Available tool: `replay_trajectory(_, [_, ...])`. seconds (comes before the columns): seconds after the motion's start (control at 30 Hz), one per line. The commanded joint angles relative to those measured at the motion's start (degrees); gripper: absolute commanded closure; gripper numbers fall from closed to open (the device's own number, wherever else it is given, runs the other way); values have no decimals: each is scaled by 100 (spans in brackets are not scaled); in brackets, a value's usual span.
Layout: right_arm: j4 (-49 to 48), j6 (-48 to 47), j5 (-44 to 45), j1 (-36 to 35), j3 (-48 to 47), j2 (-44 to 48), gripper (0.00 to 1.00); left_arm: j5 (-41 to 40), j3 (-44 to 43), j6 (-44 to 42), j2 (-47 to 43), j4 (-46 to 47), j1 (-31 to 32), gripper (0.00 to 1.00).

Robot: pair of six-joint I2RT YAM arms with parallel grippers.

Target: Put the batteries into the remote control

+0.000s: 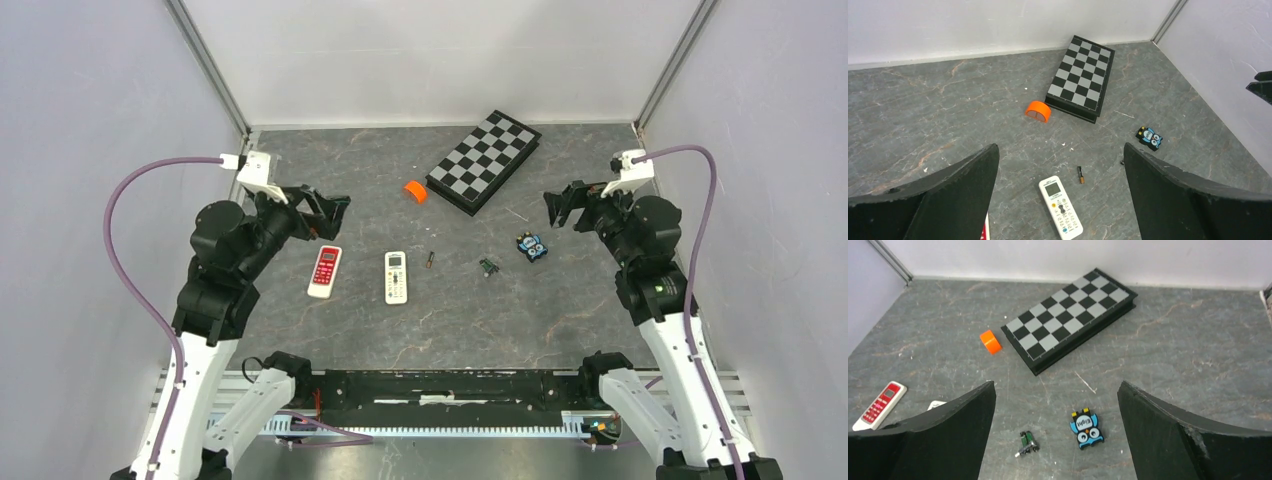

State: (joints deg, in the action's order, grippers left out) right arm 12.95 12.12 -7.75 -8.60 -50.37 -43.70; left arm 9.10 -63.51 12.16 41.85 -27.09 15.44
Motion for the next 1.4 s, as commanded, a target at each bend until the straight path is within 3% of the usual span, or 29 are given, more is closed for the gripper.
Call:
replay_trajectory(0.0, [-242,-78,-292,8,210,-79,4,-30,255,194,-45,337,-41,0])
replay_trajectory(0.17, [-547,-213,-1095,10,784,-206,4,273,740,497,236,525,-41,0])
replay_trajectory(0.3, [-671,5,-1179,8,1185,-349,4,-648,807,1660,647,127,-42,0])
replay_trajectory(0.57, [-858,317,-1112,10,1555,-590,5,-1516,1406,2319,646,-131,-41,0])
replay_trajectory(0.7, [-951,589,-1045,8,1715,-682,6,-1412,1473,2362,970,-446,-41,0])
replay_trajectory(0.8, [-1065,811,-1105,8,1871,-715,7,-660,1798,2377,1255,73,38,0])
replay_trajectory(1.03, [-1251,1191,-1228,-1,2228,-677,8,-1034,1771,2329,2477,492,743,0])
replay_trajectory(1.37, [-1477,1419,-1272,1,2588,-749,8,-1809,873,2593,4592,619,1764,10])
